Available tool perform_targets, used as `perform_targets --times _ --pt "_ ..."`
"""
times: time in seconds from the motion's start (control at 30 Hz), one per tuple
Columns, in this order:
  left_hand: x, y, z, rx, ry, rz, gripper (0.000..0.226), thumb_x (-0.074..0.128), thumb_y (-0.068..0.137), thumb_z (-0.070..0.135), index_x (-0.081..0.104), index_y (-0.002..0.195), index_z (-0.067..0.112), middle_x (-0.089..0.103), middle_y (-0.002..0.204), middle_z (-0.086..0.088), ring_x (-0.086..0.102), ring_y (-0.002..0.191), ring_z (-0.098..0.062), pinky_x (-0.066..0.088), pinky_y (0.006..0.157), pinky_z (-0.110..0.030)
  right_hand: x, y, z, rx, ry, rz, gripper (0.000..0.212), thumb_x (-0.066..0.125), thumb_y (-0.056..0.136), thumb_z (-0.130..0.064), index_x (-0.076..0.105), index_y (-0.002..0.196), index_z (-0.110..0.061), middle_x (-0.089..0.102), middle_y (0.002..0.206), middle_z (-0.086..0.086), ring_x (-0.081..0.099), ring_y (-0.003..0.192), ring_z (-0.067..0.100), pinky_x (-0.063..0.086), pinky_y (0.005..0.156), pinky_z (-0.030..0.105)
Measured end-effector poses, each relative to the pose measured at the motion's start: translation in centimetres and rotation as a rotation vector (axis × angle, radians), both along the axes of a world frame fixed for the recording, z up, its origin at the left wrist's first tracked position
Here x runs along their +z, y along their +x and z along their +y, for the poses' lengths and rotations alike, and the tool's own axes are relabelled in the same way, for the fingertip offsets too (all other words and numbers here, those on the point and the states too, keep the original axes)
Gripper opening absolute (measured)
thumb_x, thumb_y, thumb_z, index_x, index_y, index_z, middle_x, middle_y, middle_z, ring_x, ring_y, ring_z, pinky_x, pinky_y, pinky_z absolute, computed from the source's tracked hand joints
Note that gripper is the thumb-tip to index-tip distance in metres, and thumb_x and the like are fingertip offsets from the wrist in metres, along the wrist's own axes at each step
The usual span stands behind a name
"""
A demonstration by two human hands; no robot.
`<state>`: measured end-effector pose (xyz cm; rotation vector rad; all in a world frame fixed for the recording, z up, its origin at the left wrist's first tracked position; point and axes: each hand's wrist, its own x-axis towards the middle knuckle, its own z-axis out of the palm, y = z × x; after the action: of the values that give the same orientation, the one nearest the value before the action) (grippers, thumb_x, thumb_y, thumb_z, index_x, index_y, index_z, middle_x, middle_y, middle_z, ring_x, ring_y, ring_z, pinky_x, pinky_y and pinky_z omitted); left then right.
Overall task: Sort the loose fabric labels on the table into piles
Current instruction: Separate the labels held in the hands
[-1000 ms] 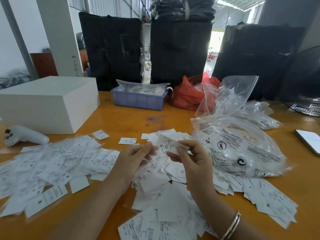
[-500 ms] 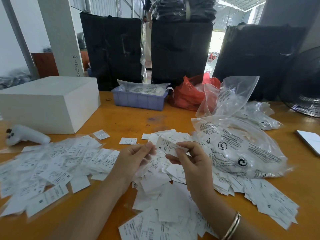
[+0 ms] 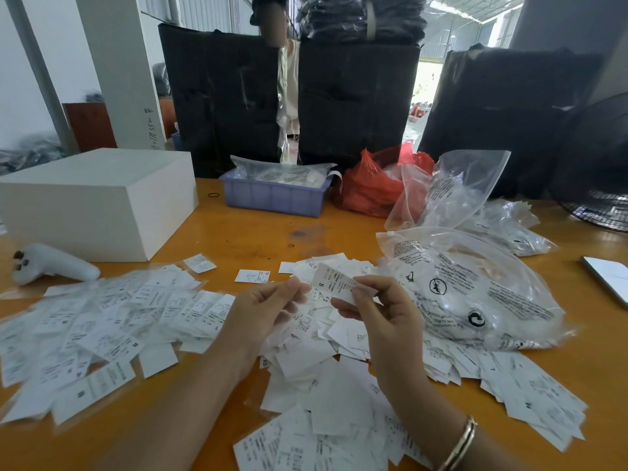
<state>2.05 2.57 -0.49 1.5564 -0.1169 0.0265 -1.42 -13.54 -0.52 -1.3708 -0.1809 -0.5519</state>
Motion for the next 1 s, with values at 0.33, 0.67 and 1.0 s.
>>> perform_targets --times 0.33,0.67,1.0 --pt "0.03 -0.06 -0.01 -0.004 -0.008 0.013 0.041 0.059 0.057 0.067 0.076 0.078 0.035 0.074 0.084 0.007 0.063 0.069 0.001 0.051 0.064 -0.015 -0.42 0.15 0.15 -0.006 -0.113 0.008 0.020 0.056 0.091 0.000 0.063 0.084 -0.017 0.069 0.085 -0.010 0.073 0.075 0.019 0.056 0.064 0.023" --pt "0.02 -0.15 -0.11 -0.007 -0.013 0.038 0.040 0.060 0.062 0.061 0.077 0.082 0.031 0.074 0.082 0.005 0.064 0.070 0.001 0.053 0.065 -0.013 -0.68 0.06 0.17 0.043 -0.264 0.072 0.026 0.056 0.091 0.000 0.063 0.083 -0.024 0.070 0.077 -0.011 0.072 0.068 0.013 0.052 0.058 0.017" --pt "0.54 -0.67 -0.34 -0.053 0.142 -0.069 0.013 0.072 0.064 0.038 0.075 0.076 0.036 0.071 0.075 0.014 0.065 0.069 0.000 0.048 0.054 -0.010 -0.73 0.38 -0.14 0.166 -0.350 0.224 0.030 0.053 0.090 -0.003 0.067 0.092 -0.030 0.058 0.055 -0.009 0.055 0.052 0.010 0.052 0.058 0.030"
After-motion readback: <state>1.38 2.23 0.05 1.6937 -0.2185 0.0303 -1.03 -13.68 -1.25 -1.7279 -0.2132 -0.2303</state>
